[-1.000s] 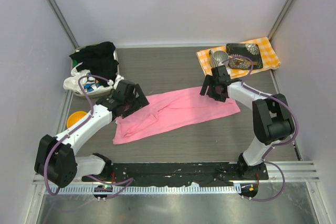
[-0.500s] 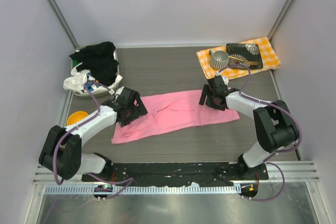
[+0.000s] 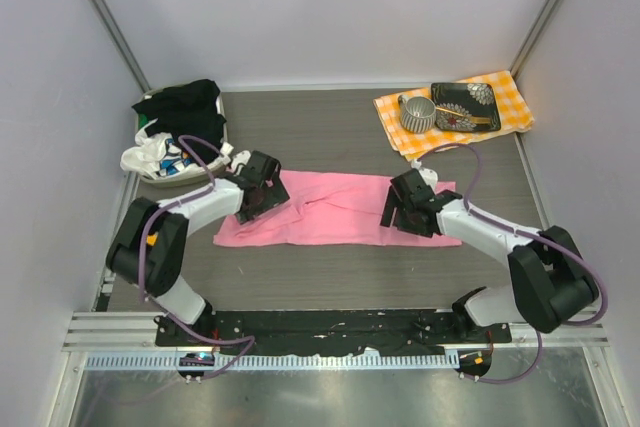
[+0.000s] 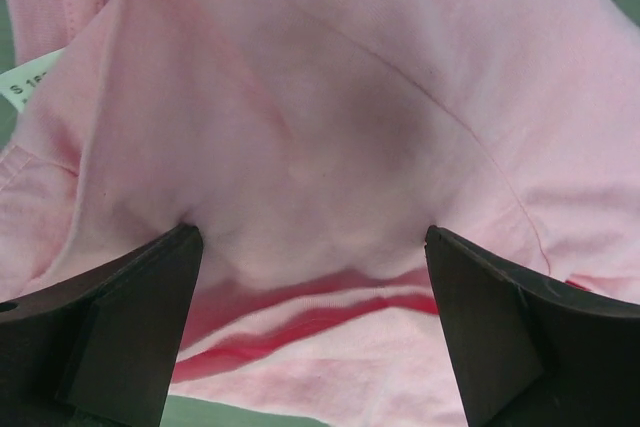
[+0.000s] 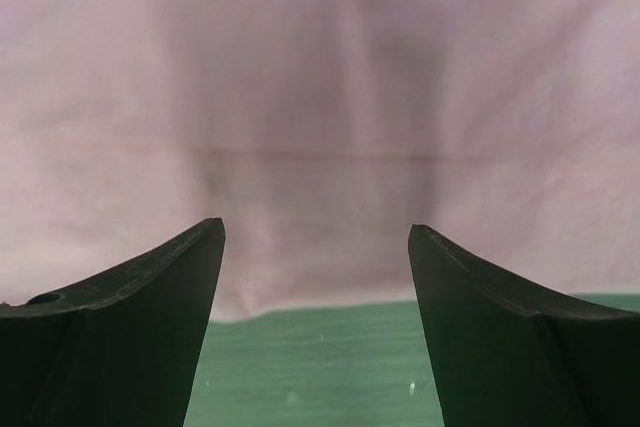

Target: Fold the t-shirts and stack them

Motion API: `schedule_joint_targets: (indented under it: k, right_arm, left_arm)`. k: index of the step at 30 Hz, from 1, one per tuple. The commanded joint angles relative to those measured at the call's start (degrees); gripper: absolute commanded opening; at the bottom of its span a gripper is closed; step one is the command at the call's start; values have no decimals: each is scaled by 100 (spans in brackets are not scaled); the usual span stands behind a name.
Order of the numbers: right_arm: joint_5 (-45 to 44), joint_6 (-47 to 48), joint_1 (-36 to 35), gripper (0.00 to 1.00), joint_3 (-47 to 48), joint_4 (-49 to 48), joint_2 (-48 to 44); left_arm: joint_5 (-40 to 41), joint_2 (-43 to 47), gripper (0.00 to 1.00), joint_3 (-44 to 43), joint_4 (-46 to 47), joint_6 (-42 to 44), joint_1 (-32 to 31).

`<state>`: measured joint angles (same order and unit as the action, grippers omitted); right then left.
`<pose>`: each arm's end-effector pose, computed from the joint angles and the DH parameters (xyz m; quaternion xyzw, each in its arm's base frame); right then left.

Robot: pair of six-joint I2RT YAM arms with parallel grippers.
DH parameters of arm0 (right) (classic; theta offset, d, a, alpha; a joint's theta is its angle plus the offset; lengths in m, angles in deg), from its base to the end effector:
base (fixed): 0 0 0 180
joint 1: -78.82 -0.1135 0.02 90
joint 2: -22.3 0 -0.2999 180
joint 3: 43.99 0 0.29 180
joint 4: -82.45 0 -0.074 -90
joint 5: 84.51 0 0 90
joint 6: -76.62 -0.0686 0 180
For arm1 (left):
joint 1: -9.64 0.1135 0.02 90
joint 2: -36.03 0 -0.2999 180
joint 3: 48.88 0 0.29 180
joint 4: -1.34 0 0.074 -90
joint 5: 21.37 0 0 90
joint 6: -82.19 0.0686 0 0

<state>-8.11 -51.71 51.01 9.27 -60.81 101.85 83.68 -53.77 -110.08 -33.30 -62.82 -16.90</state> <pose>0.2635 0.1208 0.1546 0.1160 0.9590 0.0299 0.2569 0.3092 -0.1345 0.1494 -0.2665 0.9274 -0.0533 0.2569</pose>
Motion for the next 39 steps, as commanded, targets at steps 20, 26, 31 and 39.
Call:
schedule_joint_targets:
  k: [20, 26, 31, 39]
  right_arm:
    - [-1354, -624, -1525, 81, 894, 1308, -1319]
    - [-2049, -246, -1473, 83, 1194, 1449, -1056]
    - [-1962, -96, -1306, 83, 1063, 1169, -660]
    - [-803, 439, -339, 83, 386, 97, -397]
  left_arm:
    - [157, -2867, 100, -3564, -516, 798, 220]
    - [7, -3245, 100, -4785, -569, 1026, 518]
    - [-791, -3124, 100, -5639, -525, 1263, 817]
    - [-1557, -770, 100, -4174, -226, 1159, 853]
